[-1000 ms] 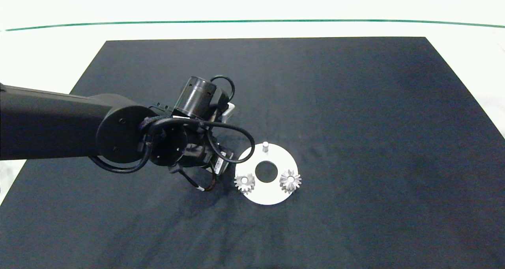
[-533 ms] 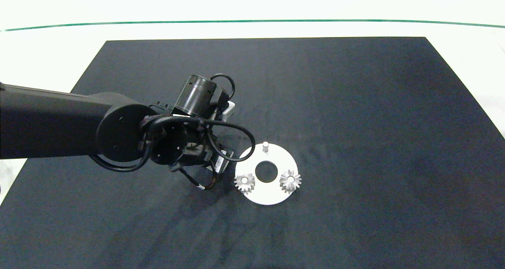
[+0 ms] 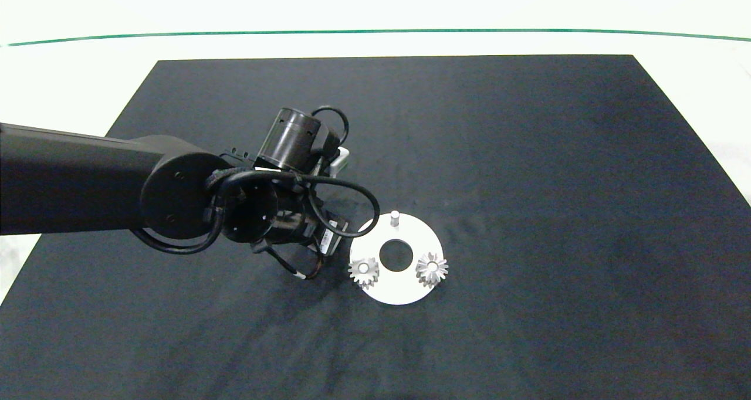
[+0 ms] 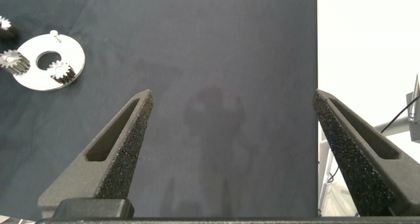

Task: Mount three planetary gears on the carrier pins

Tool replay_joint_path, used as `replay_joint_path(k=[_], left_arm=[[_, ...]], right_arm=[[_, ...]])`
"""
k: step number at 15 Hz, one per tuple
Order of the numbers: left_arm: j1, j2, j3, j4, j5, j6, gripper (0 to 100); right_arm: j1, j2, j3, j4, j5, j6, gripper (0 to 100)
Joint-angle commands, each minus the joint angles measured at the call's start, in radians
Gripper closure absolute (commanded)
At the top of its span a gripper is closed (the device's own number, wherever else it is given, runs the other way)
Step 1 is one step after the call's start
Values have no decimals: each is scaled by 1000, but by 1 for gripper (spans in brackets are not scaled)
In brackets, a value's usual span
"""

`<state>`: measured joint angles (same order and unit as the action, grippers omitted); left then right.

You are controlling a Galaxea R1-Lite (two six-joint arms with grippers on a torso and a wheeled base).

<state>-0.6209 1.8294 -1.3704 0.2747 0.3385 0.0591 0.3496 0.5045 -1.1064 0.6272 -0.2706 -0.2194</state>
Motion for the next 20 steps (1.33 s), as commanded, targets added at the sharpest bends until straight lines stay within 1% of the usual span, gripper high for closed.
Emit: replay_joint_path(k=[1, 3, 4, 5, 12, 13, 15, 19, 20], left_arm=[[-30, -32, -58, 5, 2, 1, 78], [-85, -28, -98, 15, 2, 1, 78], [-123, -27, -102, 15, 2, 2, 78], [-137, -24, -102, 12, 2, 7, 78], [-109, -19, -98, 8, 4, 5, 78], [-105, -21, -95, 8, 4, 5, 0], [-99, -27, -91, 8, 4, 1, 0], [-30, -35, -85, 14, 4, -1, 0], [-26, -36, -78, 14, 4, -1, 0]], right_arm=[[0, 0, 0, 3, -2, -2, 0], [0, -3, -1, 3, -2, -2, 0], [0, -4, -1, 3, -2, -2, 0], [0, -3, -1, 3, -2, -2, 0], [2, -1, 2, 3, -2, -2, 0], [2, -1, 2, 3, -2, -2, 0], [0, -1, 2, 3, -2, -2, 0], [2, 0, 2, 3, -1, -2, 0], [0, 0, 2, 3, 2, -2, 0]])
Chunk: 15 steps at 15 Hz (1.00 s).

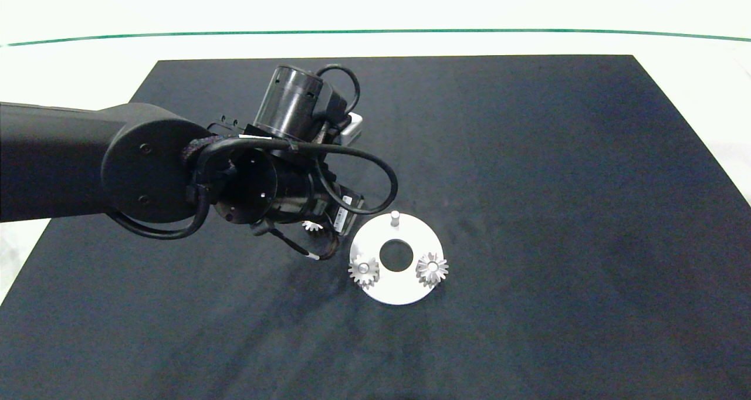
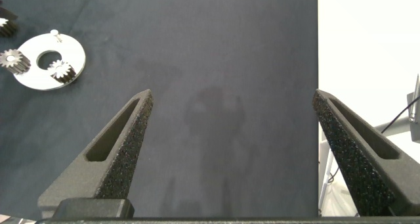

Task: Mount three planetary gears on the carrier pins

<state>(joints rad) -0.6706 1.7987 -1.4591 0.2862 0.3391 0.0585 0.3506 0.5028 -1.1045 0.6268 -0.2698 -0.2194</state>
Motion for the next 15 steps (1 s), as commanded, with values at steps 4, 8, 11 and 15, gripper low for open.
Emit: replay_joint_path(k=[4, 8, 11, 15], left_arm=[[23, -7, 23, 2, 1, -12, 0], [42, 2, 23, 2, -2, -59, 0], [68, 10, 26, 2, -20, -85, 0], [103, 18, 59, -1, -37, -83, 0]], right_arm=[[-1, 0, 0, 5, 1, -2, 0], [-1, 0, 2, 5, 1, -2, 0], [-1, 0, 2, 5, 1, -3, 0], [-1, -1, 2, 5, 1, -3, 0]])
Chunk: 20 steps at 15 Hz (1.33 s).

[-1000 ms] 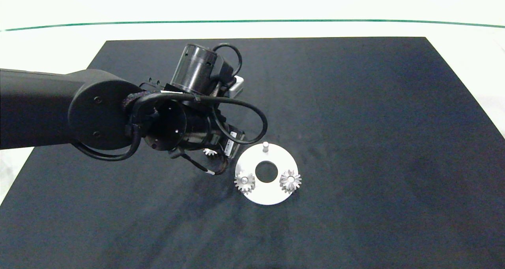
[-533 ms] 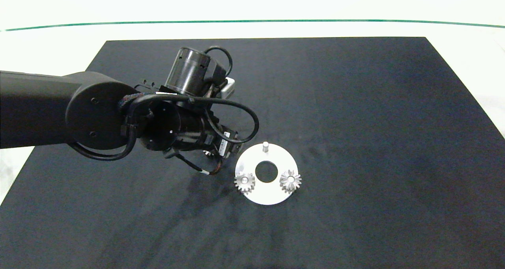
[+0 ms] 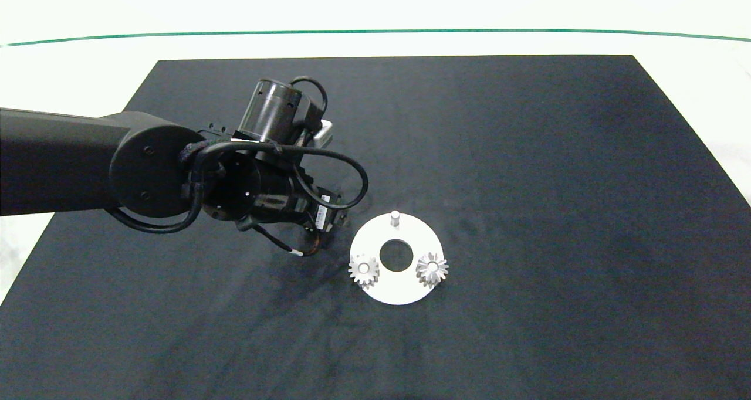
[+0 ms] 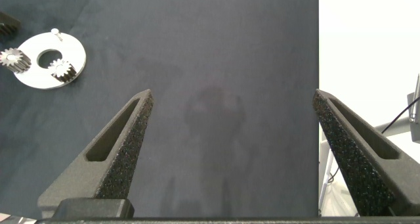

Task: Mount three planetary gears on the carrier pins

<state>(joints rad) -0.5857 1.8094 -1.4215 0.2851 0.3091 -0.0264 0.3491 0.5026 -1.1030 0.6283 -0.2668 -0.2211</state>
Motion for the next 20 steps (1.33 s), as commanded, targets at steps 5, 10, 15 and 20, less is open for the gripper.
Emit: replay_joint_path(k=[5, 10, 15, 20], left_arm=[[41, 4, 39, -6, -15, 5, 0], [40, 2, 65, -7, -18, 3, 4], [41, -4, 69, -7, -39, 6, 14], [34, -2, 65, -6, -41, 6, 25]], right_arm=[[1, 2, 0, 4, -2, -1, 0], [1, 1, 0, 4, -2, -1, 0], [1, 2, 0, 4, 0, -1, 0], [2, 4, 0, 1, 0, -1, 0]])
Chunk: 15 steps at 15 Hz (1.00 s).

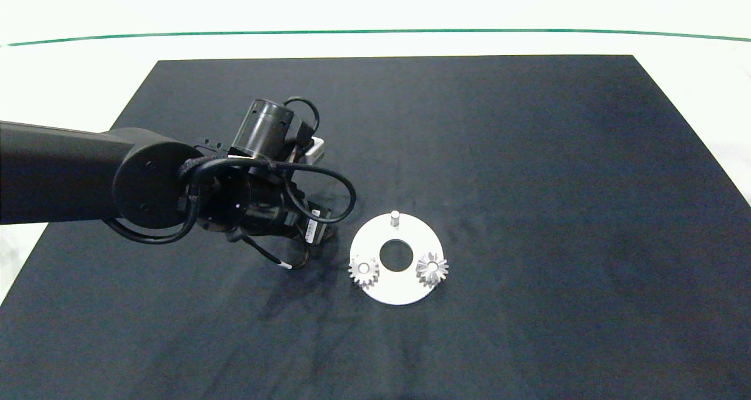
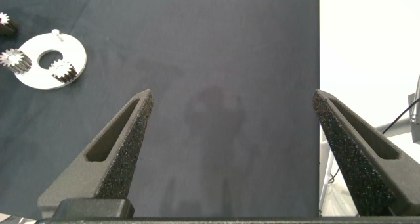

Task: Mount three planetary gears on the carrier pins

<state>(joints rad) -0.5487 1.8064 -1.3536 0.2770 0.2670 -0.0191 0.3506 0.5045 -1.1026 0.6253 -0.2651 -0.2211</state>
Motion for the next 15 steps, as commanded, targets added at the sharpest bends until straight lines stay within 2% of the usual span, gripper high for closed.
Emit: replay_joint_path(k=[1, 15], left_arm=[[-7, 2, -4, 1, 3, 1, 26], [-23, 4, -1, 2, 1, 2, 55]], right_arm=[[1, 3, 0, 4, -2, -1, 0], [-1, 0, 0, 4, 7, -1, 0]])
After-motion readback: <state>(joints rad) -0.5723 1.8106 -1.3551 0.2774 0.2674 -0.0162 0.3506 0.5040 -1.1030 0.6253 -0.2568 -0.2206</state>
